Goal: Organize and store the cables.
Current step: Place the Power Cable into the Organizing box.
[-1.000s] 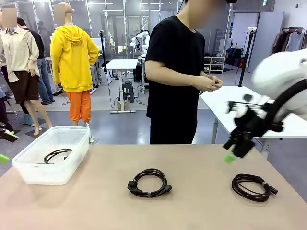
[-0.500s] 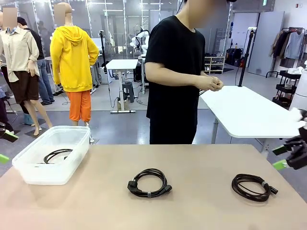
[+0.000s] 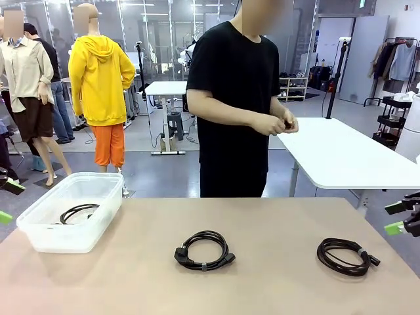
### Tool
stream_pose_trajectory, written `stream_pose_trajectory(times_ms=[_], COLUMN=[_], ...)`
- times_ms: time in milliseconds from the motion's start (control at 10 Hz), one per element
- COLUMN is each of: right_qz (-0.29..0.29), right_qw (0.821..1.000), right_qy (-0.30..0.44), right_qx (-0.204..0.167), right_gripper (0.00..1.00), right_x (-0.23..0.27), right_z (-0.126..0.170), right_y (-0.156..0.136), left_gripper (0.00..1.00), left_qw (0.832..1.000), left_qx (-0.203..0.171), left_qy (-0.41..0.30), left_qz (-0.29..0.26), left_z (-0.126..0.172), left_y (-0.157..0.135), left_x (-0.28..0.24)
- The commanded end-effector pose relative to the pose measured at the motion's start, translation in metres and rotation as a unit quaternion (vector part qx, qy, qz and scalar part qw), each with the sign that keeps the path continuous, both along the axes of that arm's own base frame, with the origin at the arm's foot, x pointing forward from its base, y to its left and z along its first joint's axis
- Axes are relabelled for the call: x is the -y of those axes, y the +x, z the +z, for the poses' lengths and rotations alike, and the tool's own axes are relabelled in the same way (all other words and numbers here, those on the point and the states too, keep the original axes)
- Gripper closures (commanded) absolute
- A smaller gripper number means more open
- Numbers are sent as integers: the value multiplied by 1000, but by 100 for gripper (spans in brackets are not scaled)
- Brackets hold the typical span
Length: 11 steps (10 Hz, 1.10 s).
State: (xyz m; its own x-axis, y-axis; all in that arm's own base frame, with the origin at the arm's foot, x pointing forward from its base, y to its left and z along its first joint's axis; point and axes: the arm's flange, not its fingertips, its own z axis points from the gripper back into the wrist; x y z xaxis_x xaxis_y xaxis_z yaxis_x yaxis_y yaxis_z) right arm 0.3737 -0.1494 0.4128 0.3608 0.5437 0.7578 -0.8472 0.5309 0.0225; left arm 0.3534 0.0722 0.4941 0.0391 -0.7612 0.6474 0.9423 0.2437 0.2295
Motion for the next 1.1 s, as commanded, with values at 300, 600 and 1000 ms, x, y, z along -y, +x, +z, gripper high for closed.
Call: stream_pose_trajectory(times_ms=[300, 600, 1000], right_qz=[-1, -1, -1], right_qw=[1000, 1000, 1000], right_qy=[-7, -7, -7], right_qx=[-10, -10, -10], right_gripper=[0, 0, 0], right_x=[-1, -1, -1], right_z=[3, 3, 3], right_y=[3, 3, 3], left_gripper=[0, 0, 0], left_qw=[998, 992, 980], left_qx=[32, -31, -78], left_qy=[17, 87, 145], left_qz=[-46, -90, -108], left_z=[33, 30, -7], left_y=[1, 7, 14], left_x=[89, 207, 312])
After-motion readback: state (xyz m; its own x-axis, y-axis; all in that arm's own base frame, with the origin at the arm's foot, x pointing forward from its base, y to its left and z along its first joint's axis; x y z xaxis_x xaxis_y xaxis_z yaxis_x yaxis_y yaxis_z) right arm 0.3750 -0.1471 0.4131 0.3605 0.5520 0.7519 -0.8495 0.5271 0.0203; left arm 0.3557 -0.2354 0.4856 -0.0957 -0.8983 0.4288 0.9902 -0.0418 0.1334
